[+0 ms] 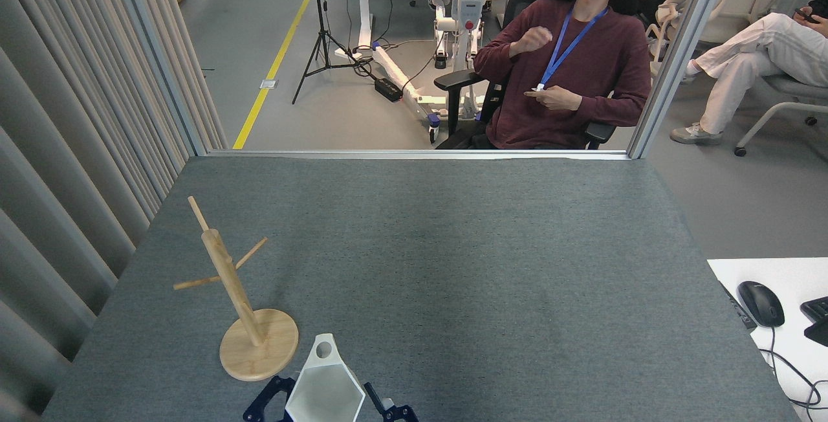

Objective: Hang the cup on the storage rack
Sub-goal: 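Release the cup from the right hand and carry it toward the rack with the left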

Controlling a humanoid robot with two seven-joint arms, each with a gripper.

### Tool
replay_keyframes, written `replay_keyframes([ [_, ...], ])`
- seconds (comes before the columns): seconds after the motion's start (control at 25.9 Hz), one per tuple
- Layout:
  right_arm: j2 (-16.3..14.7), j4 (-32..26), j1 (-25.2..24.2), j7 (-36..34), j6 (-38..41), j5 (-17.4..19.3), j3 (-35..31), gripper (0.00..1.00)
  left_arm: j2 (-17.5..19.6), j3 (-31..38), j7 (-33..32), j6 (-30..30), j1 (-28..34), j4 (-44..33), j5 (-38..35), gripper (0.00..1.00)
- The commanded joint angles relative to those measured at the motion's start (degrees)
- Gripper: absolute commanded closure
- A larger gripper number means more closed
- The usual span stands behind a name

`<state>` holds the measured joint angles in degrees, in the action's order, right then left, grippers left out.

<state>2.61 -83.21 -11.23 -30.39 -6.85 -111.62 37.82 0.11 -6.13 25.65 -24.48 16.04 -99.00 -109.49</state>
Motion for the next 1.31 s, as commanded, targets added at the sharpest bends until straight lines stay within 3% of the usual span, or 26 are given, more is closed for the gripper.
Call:
replay_keyframes([
  [0.0, 0.11, -0.55, 0.15, 0.68, 2.01, 0.09, 0.06, 0.02, -0.02, -0.11, 0.62, -0.12, 0.13, 0.04, -0.02, 0.62],
  [0.35, 0.20, -2.92, 0.15, 0.59, 2.19, 0.17, 0.32, 0.02, -0.02, -0.11, 0.62, -0.12, 0.04, 0.04, -0.02, 0.62],
  [0.5, 0.46, -7.84, 0.15, -0.73, 2.10, 0.88, 0.49, 0.02, -0.02, -0.11, 0.62, -0.12, 0.13, 0.12, -0.20, 0.63],
  [0.66, 0.64, -13.55, 0.50, -1.61, 1.66, 3.69, 2.34, 0.02, -0.02, -0.11, 0.54, -0.04, 0.22, 0.12, -0.28, 0.63],
  [0.73, 1.17, -15.05, 1.73, -2.13, -3.08, 8.35, 1.37, 0.02, -0.20, -0.11, 0.54, 0.05, 0.22, 0.12, -0.29, 0.63],
  [0.85, 1.78, -14.61, 6.83, -1.43, -15.47, 20.91, -8.11, 0.02, -0.02, -0.11, 0.54, 0.40, 0.31, 0.12, -0.29, 0.63],
  [0.89, 1.69, -13.73, 7.45, -0.82, -16.62, 23.38, -12.42, 0.02, -0.02, 0.07, 0.62, 1.02, 0.31, 0.12, -0.29, 0.63],
  [1.0, 0.46, -7.40, 6.48, 3.14, -16.53, 21.62, -21.56, 0.02, 0.24, 1.12, 0.62, 3.48, 0.66, 0.12, -0.20, 0.63],
  [1.08, -1.91, -5.38, 3.05, 3.49, -15.92, 20.92, -25.78, 0.02, 0.50, 3.85, 0.71, 4.01, 1.19, 0.04, -0.11, 0.63],
  [1.16, -4.20, -5.38, -2.13, 3.49, -13.54, 20.65, -26.31, 0.02, 0.59, 7.10, 0.80, 4.01, 1.19, 0.04, -0.11, 0.63],
  [1.27, -4.37, -5.38, -3.98, 3.40, -12.49, 20.48, -26.31, 0.02, 0.94, 12.72, 1.77, 4.09, 1.10, 0.04, -0.20, 0.63],
])
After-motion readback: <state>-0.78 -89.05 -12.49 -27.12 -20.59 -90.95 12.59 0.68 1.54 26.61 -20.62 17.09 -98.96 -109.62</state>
